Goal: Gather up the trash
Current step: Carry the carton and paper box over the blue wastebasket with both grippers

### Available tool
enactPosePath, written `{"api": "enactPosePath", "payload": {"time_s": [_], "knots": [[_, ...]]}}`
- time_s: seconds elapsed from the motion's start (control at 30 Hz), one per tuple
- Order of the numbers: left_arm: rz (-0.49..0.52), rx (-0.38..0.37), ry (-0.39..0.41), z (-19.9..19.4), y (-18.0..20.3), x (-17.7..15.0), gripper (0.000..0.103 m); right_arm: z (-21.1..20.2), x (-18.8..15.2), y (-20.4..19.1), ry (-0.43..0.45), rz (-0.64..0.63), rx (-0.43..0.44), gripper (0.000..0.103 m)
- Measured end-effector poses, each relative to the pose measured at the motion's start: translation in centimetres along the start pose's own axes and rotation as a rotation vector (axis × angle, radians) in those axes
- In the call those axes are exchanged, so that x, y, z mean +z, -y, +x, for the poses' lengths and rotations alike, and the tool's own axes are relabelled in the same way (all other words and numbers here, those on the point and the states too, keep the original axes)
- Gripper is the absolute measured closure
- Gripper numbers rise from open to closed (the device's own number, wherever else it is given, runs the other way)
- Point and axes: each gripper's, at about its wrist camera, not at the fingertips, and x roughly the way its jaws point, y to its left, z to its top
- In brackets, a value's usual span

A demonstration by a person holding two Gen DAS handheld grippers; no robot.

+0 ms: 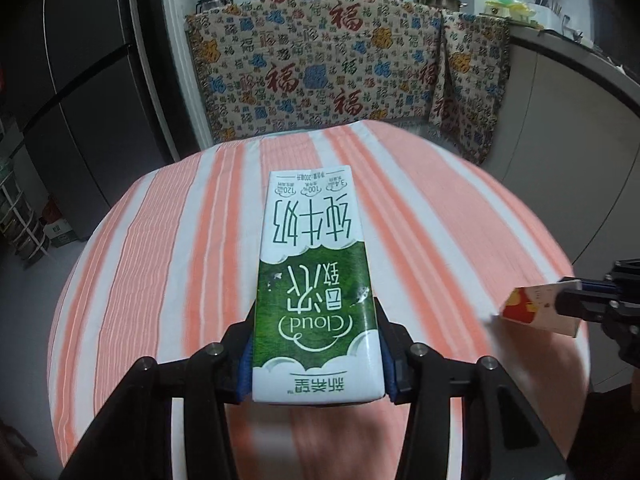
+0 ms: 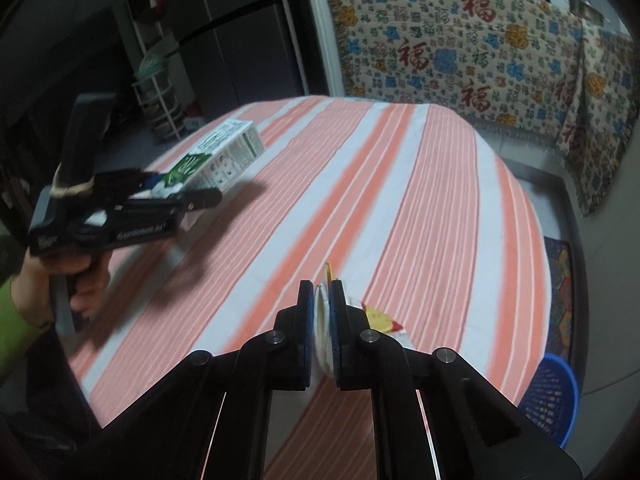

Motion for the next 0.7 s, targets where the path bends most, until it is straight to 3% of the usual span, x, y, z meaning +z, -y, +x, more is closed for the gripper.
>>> {"api": "enactPosePath", "payload": {"time_s": [0.5, 0.7], "knots": [[0.074, -0.037, 0.037, -2.6, 6.0, 1.3, 0.055, -3.8, 0.2, 2.1, 0.096, 0.099, 0.038, 0.097], [0.088, -0.108, 0.008, -2.3, 8.5, 1.6, 0.055, -5.7, 0.1, 3.5, 0.129, 0.131, 0.026, 0.097]]}}
